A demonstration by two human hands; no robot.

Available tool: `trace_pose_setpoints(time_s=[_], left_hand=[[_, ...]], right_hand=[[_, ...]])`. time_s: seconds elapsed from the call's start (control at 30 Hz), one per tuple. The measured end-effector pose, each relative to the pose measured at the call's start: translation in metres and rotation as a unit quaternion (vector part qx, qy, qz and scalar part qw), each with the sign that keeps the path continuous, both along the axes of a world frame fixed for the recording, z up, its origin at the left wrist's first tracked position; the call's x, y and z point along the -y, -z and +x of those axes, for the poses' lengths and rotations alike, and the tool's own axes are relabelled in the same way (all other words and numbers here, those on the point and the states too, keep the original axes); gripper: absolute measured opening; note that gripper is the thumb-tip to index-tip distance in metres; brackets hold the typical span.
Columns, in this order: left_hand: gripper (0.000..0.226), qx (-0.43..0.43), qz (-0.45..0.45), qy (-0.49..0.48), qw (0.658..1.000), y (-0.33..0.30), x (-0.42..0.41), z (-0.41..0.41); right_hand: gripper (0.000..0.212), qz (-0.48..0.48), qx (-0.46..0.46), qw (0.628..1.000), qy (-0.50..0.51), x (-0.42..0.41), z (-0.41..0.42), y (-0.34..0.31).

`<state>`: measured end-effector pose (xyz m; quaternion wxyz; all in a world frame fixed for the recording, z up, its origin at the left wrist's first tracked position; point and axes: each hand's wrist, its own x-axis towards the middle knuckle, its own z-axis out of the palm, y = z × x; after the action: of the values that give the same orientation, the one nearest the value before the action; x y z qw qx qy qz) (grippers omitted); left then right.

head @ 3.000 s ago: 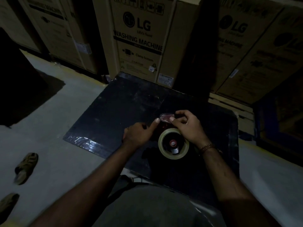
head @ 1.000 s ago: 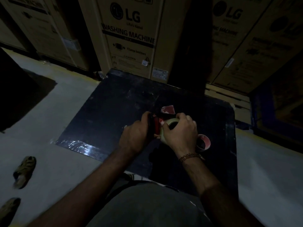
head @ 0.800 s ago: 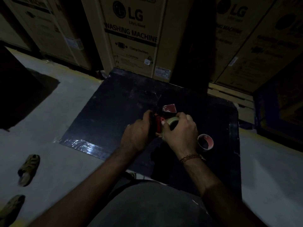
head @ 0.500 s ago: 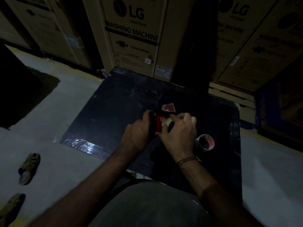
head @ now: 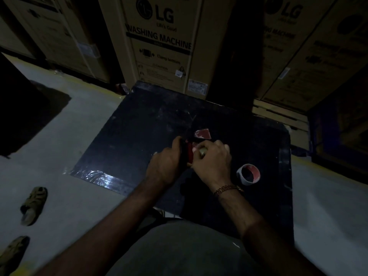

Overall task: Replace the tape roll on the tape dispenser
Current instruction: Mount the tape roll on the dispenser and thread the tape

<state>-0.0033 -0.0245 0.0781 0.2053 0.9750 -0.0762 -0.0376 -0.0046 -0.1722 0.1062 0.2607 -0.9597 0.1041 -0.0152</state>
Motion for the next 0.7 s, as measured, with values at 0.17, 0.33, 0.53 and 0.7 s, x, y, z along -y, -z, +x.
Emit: trace_pose_setpoints(time_s=[0.17, 0.33, 0.53, 0.7], left_hand=[[0.091, 0.01, 0.028, 0.007, 1.0, 0.012, 0.001, 0.003], [0.09, 0.037, 0.063, 0.021, 0.997, 0.019, 0.001, 0.006], [0.096, 0.028, 0.063, 0.049, 0.996, 0.026, 0.0, 0.01], [0.092, 0.068, 0.051, 0.064, 0.994, 0.032, 0.004, 0.011]], right_hand=[[0.014, 0.033, 0.016, 0.999, 0.016, 0.004, 0.011, 0.008], [0.018, 0.025, 0.055, 0.998, 0.014, 0.004, 0.017, 0.009], [0.02, -0.014, 0.125, 0.989, -0.071, 0.008, 0.025, 0.008], [0.017, 0.016, 0.097, 0.987, -0.13, 0.015, 0.036, 0.014]])
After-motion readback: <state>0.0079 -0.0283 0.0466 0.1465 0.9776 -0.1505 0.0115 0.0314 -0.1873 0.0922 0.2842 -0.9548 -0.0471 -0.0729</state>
